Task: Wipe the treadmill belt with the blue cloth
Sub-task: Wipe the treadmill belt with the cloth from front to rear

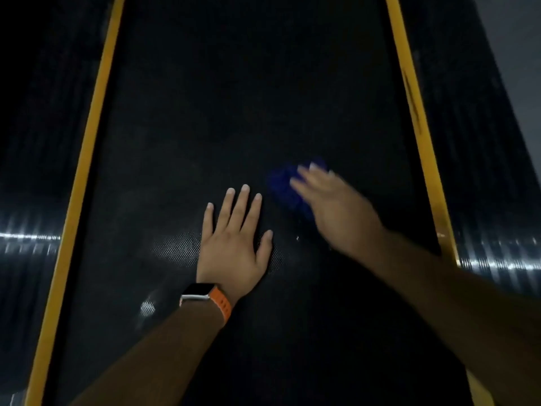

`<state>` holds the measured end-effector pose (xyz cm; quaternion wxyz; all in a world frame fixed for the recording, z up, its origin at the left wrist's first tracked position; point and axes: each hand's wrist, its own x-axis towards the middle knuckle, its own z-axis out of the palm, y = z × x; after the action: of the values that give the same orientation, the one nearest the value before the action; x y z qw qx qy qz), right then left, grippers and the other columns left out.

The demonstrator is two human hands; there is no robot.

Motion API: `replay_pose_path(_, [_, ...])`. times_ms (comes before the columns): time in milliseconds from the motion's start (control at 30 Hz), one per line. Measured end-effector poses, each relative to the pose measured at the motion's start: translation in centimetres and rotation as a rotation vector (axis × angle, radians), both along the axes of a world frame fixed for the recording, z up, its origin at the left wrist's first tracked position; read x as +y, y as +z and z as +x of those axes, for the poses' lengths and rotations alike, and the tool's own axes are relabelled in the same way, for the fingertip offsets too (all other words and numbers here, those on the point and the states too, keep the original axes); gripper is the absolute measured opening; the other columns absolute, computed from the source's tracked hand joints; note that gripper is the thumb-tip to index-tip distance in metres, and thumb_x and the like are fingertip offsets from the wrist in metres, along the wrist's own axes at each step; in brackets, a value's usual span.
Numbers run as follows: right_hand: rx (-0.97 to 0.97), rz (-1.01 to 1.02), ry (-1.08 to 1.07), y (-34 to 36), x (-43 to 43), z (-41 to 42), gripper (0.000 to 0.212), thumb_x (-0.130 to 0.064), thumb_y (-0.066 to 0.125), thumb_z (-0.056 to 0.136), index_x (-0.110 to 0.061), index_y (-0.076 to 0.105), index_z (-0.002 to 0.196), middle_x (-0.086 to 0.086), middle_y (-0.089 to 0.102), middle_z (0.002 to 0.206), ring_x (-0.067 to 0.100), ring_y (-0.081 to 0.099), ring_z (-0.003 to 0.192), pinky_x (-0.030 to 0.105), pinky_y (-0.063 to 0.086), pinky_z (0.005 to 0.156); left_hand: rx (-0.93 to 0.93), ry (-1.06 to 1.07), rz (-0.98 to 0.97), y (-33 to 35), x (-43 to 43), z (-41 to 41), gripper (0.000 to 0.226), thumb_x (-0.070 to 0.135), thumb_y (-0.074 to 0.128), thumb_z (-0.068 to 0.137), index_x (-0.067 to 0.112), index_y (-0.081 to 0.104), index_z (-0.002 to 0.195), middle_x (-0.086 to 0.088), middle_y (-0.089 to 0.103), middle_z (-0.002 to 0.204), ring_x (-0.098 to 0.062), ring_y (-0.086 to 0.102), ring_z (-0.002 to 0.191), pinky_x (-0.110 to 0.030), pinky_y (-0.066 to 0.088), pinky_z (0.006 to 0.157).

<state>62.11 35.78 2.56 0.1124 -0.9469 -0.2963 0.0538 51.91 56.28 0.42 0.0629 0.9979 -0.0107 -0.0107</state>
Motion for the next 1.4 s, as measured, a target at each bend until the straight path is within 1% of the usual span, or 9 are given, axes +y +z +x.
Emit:
replay_pose_path(167, [-0.001,0.065,-0.251,0.1,2.2,6.4,0.050,-0.012,0.046,0.100,-0.011,0.038,0.149,0.011,0.030,0.158,0.028,0.025,0.147,0.040,0.018,0.121,-0.036,0.003,-0.007,-0.3,0.0,-0.1,0.067,0.053,0.024,0.104,0.022,0.027,0.163,-0.002,0.017,0.172,-0.023,0.010,0.160,-0.055,0.012,0.127])
replay_pose_path(333, [-0.052,0.122,0.032,-1.2,0.2,-7.1,0.041,-0.020,0.046,0.101,-0.011,0.052,0.140,0.009,0.042,0.152,0.026,0.034,0.143,0.041,0.024,0.120,-0.051,0.000,-0.003,-0.3,-0.2,-0.1,0.069,0.055,0.020,0.103,0.021,0.026,0.163,-0.004,0.017,0.172,-0.023,0.010,0.159,-0.054,0.011,0.128])
replay_pose_path(433, [-0.056,0.067,0.104,-0.5,-0.7,-4.6,0.040,-0.022,0.046,0.102,-0.015,0.052,0.141,0.007,0.042,0.152,0.024,0.035,0.143,0.033,0.018,0.119,-0.054,0.010,0.010,-0.1,-0.3,-0.1,0.071,0.056,0.016,0.101,0.021,0.026,0.163,-0.004,0.018,0.171,-0.023,0.011,0.159,-0.053,0.011,0.128])
replay_pose_path(600, [-0.087,0.067,-0.183,0.1,3.3,1.7,0.041,-0.019,0.038,0.105,-0.011,0.045,0.144,0.010,0.035,0.156,0.025,0.027,0.146,0.034,0.019,0.118,-0.122,0.019,0.068,-0.3,-0.7,-0.4,0.067,0.053,0.023,0.101,0.018,0.045,0.154,-0.008,0.039,0.163,-0.027,0.032,0.153,-0.051,0.027,0.123])
replay_pose_path(700, [-0.124,0.076,-0.035,0.1,2.1,-4.1,0.038,-0.013,0.049,0.100,-0.005,0.055,0.136,0.016,0.047,0.147,0.031,0.039,0.139,0.033,0.024,0.116,-0.195,0.048,0.054,-0.5,-1.6,-1.4,0.060,0.045,0.031,0.100,0.012,0.061,0.142,-0.012,0.055,0.151,-0.032,0.048,0.142,-0.052,0.042,0.114])
replay_pose_path(867, [-0.048,0.078,0.156,-0.3,-1.7,-7.1,0.036,-0.018,0.054,0.099,-0.014,0.059,0.135,0.007,0.050,0.146,0.025,0.042,0.139,0.031,0.022,0.116,-0.238,0.045,-0.051,-0.8,-2.8,-3.3,0.054,0.037,0.036,0.100,0.011,0.062,0.140,-0.012,0.054,0.151,-0.032,0.046,0.144,-0.051,0.038,0.118])
replay_pose_path(1067, [-0.072,0.097,-0.225,0.1,4.8,2.5,0.043,-0.018,0.041,0.104,-0.013,0.043,0.146,0.007,0.033,0.157,0.025,0.025,0.147,0.037,0.019,0.120,-0.272,0.078,-0.064,-1.2,-2.7,-2.9,0.053,0.038,0.040,0.099,0.014,0.063,0.141,-0.009,0.055,0.152,-0.027,0.044,0.146,-0.047,0.035,0.121])
replay_pose_path(1267, [-0.056,0.129,0.167,-1.1,-0.3,-9.4,0.043,-0.018,0.049,0.099,-0.014,0.051,0.142,0.004,0.042,0.152,0.022,0.033,0.144,0.034,0.019,0.120,-0.282,0.083,-0.084,-1.7,-2.5,-2.9,0.048,0.035,0.046,0.098,0.015,0.065,0.136,-0.008,0.055,0.152,-0.027,0.044,0.146,-0.046,0.034,0.121])
replay_pose_path(1400, [-0.114,0.074,0.141,-0.8,-0.1,-1.8,0.040,-0.010,0.057,0.096,-0.010,0.057,0.136,0.013,0.049,0.146,0.031,0.045,0.136,0.041,0.029,0.114,-0.290,0.095,-0.071,-1.5,-2.6,-3.0,0.051,0.037,0.042,0.097,0.016,0.065,0.137,-0.007,0.054,0.152,-0.026,0.043,0.147,-0.044,0.031,0.122])
